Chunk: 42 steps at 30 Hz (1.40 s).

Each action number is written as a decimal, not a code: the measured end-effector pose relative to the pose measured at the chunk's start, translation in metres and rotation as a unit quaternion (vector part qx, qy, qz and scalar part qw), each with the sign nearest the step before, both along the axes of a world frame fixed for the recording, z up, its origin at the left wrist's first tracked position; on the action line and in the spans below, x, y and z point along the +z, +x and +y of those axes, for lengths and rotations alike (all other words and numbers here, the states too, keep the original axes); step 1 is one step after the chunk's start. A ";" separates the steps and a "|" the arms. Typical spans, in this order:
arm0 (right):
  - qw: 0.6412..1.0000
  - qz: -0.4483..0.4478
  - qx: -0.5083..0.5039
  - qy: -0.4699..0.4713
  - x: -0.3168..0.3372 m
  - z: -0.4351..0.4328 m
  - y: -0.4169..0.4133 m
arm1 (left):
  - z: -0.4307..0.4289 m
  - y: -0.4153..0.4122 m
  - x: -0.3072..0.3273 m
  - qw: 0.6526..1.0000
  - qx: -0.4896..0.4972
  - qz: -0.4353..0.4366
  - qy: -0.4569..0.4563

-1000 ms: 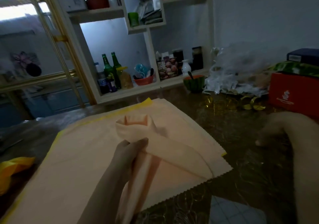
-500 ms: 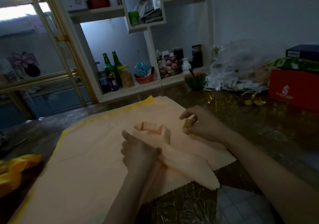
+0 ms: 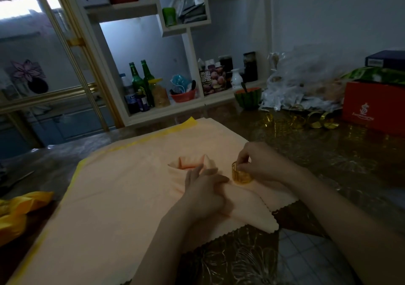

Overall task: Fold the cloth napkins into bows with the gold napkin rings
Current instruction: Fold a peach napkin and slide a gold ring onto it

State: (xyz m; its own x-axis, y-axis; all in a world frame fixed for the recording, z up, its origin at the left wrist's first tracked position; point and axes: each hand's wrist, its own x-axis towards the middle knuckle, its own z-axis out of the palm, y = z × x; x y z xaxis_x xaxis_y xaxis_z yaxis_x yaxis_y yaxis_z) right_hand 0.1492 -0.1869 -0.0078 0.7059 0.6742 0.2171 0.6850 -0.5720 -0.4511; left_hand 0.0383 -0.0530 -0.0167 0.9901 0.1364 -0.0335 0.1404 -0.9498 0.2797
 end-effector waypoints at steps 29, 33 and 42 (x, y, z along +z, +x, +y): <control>0.957 0.244 0.096 0.125 0.021 -0.007 -0.015 | 0.006 -0.002 -0.012 0.885 0.097 -0.145 -0.432; 0.956 0.242 0.123 0.112 0.024 -0.008 -0.020 | 0.004 0.001 -0.016 0.891 0.095 -0.171 -0.410; 0.981 0.148 0.117 0.053 0.003 0.007 -0.014 | 0.012 -0.003 -0.009 0.820 0.096 -0.131 -0.548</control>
